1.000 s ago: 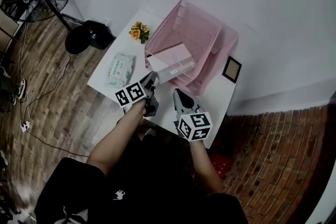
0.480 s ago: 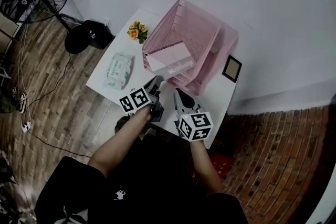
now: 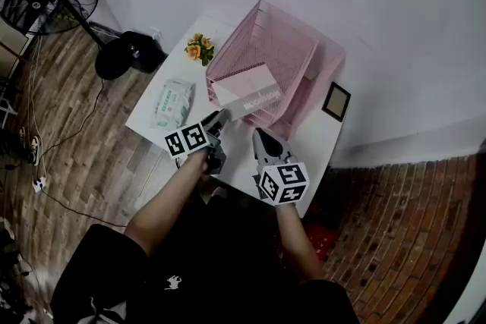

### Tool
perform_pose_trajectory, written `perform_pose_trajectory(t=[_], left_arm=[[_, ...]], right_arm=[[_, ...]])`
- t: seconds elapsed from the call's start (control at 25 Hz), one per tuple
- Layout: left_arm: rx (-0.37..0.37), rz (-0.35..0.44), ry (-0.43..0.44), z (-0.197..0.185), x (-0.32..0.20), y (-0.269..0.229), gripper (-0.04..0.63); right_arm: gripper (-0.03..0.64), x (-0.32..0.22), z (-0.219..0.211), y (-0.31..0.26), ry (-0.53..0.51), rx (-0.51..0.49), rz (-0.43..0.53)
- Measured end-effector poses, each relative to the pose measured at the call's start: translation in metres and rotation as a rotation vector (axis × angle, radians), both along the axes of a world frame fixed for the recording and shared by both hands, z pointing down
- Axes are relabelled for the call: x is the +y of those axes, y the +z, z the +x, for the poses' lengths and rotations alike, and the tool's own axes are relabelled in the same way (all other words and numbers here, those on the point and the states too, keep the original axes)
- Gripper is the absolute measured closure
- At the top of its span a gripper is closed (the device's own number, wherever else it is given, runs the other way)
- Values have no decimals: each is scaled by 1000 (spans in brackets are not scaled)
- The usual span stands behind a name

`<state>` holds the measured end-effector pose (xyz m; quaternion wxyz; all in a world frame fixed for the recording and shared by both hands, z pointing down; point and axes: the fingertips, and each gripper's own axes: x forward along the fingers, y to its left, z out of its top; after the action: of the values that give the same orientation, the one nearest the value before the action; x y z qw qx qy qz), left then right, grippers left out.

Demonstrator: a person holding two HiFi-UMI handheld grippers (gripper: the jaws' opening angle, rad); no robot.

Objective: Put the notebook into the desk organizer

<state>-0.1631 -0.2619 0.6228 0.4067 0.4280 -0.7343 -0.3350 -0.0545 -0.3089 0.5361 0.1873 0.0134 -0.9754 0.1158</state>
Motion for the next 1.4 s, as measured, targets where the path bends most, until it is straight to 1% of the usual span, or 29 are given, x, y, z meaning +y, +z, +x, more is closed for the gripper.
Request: perform_pose_trajectory(t=[0.08, 0.16, 0.32, 0.44, 0.48, 0.56, 0.72, 0.84, 0.92, 1.04, 1.16, 1.24, 1.4], left_arm=[[42, 46, 31, -1, -8, -1, 477], [53, 69, 55, -4, -14, -4, 477], [58, 61, 78, -12, -18, -2, 498], [51, 52, 90, -12, -18, -2, 560], [55, 59, 83, -12, -18, -4, 568], [76, 86, 41, -10, -17, -7, 580], [112, 177, -104, -10, -14, -15, 586], [117, 203, -175, -8, -12, -17, 586], [106, 195, -192, -4, -12, -17, 587], [86, 180, -195, 2, -11, -14, 588], [81, 178, -195, 6, -11, -16, 588], [99, 199, -216, 8, -10, -17, 588], [126, 282, -259, 3, -11, -31, 588]], right_arm=[[615, 0, 1, 1, 2, 3, 0], [615, -1, 2, 2, 6, 6, -2], [615, -3, 5, 4, 12, 10, -4], [615, -5, 5, 4, 14, 9, -5], [615, -5, 4, 4, 13, 9, -5], [615, -3, 2, 3, 8, 7, -5], [615, 2, 0, 1, -6, 4, -1], [615, 1, 1, 2, -7, 6, 0], [615, -2, 3, 3, -5, 6, -1], [615, -5, 6, 5, -1, 10, -3], [615, -6, 5, 3, -2, 7, -5], [615, -5, 4, 3, -8, 5, -3], [615, -3, 5, 2, -12, 4, -2]])
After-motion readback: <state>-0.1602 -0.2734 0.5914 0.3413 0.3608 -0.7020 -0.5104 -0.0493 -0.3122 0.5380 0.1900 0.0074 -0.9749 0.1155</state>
